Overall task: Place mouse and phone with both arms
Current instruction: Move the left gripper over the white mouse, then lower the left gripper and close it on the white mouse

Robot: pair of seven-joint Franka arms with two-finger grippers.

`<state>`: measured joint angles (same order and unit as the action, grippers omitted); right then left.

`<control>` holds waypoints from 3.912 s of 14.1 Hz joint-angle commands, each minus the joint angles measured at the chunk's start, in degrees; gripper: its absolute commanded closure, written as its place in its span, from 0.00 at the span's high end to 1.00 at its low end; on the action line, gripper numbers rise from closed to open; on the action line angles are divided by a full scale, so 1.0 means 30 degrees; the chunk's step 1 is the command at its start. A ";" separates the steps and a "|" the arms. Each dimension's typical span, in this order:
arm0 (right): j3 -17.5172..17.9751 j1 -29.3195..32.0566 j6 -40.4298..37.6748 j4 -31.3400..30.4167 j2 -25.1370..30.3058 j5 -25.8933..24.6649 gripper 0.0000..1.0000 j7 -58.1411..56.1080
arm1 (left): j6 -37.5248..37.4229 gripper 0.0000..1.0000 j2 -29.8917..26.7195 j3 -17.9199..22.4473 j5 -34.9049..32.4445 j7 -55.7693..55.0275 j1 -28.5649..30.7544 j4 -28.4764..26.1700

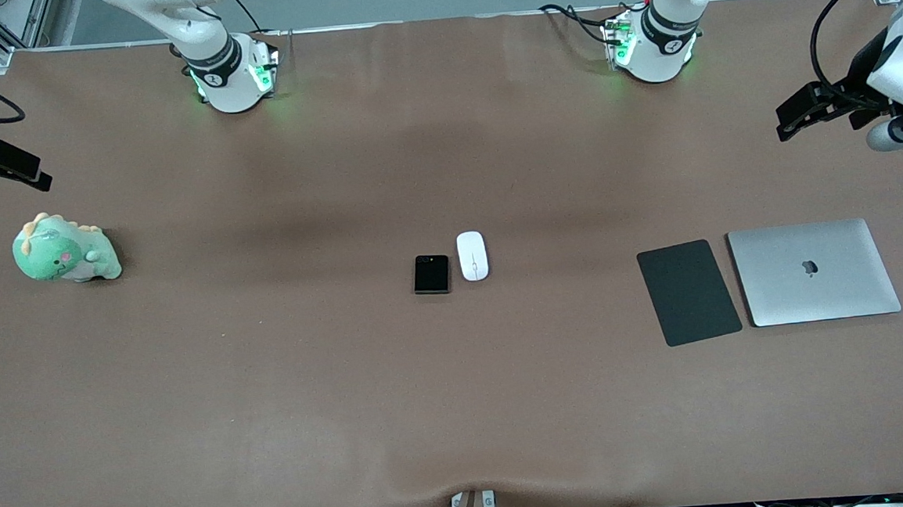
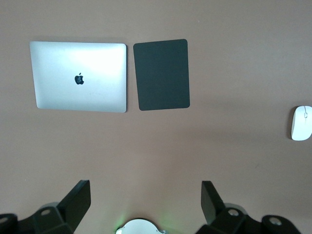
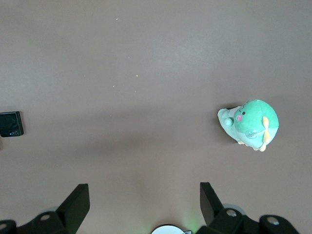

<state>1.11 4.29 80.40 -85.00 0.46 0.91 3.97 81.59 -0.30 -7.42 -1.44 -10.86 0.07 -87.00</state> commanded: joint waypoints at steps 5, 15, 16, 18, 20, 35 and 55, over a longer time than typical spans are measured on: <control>0.0275 0.0415 -0.0141 0.0239 0.0022 -0.0187 1.00 -0.0121 | 0.1649 1.00 0.1389 -0.0281 0.0980 0.0282 -0.0432 -0.0846; 0.0275 0.0415 -0.0141 0.0239 0.0022 -0.0158 1.00 -0.0121 | 1.0737 1.00 0.4110 -0.0897 0.1067 -0.2117 -0.3239 -0.5687; 0.0275 0.0415 -0.0141 0.0239 0.0022 -0.0187 1.00 -0.0121 | 1.1031 1.00 0.4578 -0.0955 0.1067 -0.2759 -0.3999 -0.5687; 0.0275 0.0415 -0.0141 0.0239 0.0022 -0.0216 1.00 -0.0121 | 1.2170 1.00 0.5544 -0.0927 0.1009 -0.5038 -0.5668 -0.5746; 0.0275 0.0415 -0.0141 0.0239 0.0022 -0.0187 1.00 -0.0151 | 1.4100 1.00 0.6745 -0.0926 0.0892 -0.7325 -0.7048 -0.5659; 0.0275 0.0268 -0.0141 0.0239 -0.0066 -0.0070 1.00 -0.0121 | 1.6395 0.96 1.4513 -0.0663 -0.0367 -1.4425 -1.1800 0.0289; 0.0393 -0.0318 -0.0111 0.0239 -0.0682 -0.0069 1.00 0.0025 | 1.6952 0.78 1.5921 -0.0633 -0.1979 -1.5305 -1.2327 0.0260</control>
<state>2.06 3.50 80.37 -85.01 -0.98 0.98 3.92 131.81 46.55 -10.04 -5.67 -55.02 -36.03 -87.58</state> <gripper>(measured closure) 0.000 0.194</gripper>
